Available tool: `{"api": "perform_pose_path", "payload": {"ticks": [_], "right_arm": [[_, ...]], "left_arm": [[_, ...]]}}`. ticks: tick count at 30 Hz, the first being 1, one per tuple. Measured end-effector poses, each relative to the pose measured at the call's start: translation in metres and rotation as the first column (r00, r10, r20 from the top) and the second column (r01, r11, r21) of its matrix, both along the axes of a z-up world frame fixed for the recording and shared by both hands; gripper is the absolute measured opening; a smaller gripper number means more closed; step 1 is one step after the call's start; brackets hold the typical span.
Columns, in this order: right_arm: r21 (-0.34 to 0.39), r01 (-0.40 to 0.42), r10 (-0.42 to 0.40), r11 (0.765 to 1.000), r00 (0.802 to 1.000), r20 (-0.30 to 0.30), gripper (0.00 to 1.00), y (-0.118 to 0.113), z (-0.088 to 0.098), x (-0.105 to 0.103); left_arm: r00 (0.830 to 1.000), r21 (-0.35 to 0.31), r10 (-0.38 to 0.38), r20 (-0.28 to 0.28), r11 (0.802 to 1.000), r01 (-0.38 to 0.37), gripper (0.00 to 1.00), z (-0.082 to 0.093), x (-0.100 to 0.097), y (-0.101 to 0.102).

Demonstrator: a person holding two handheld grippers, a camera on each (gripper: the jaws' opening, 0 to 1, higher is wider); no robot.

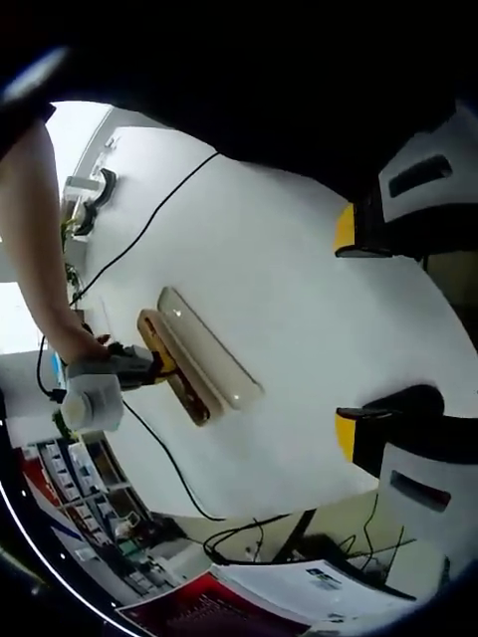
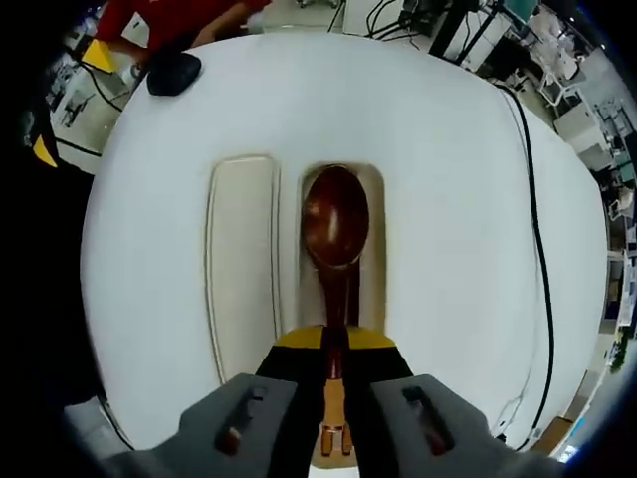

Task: Arrange the utensils inside the cutlery case until each visible utensil rests in its matching compartment.

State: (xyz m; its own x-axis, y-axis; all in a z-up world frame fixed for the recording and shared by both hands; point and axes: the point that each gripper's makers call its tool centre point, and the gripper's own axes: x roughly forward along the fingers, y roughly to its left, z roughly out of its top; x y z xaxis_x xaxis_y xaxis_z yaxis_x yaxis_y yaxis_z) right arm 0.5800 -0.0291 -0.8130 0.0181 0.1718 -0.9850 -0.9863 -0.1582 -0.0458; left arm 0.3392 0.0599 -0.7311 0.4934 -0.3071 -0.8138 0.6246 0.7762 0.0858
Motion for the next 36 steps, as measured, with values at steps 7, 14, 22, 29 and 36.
{"api": "perform_pose_path", "payload": {"ticks": [7,14,22,29,36], "right_arm": [[0.046,0.04,-0.04,0.998,0.999,-0.008,0.05,-0.002,0.008,-0.002],[0.143,0.098,-0.101,0.985,0.995,0.012,0.21,-0.011,0.029,0.004],[0.448,0.292,-0.367,0.845,0.926,0.089,0.51,-0.033,0.077,0.006],[0.395,0.322,-0.4,0.86,0.907,0.131,0.49,-0.09,0.069,-0.039],[0.4,0.415,-0.493,0.818,0.862,0.114,0.48,-0.139,0.071,-0.06]], "left_arm": [[1.0,0.003,-0.011,0.003,1.0,0.011,0.63,0.001,0.002,-0.001],[0.999,0.01,-0.031,0.014,0.999,0.03,0.63,0.005,0.005,-0.002],[0.998,-0.001,-0.016,0.053,1.0,0.016,0.63,0.011,0.009,0.001],[0.991,0.05,-0.117,0.062,0.992,0.114,0.63,0.015,0.017,-0.009],[0.982,0.084,-0.167,0.089,0.983,0.16,0.63,0.021,0.027,-0.008]]}}
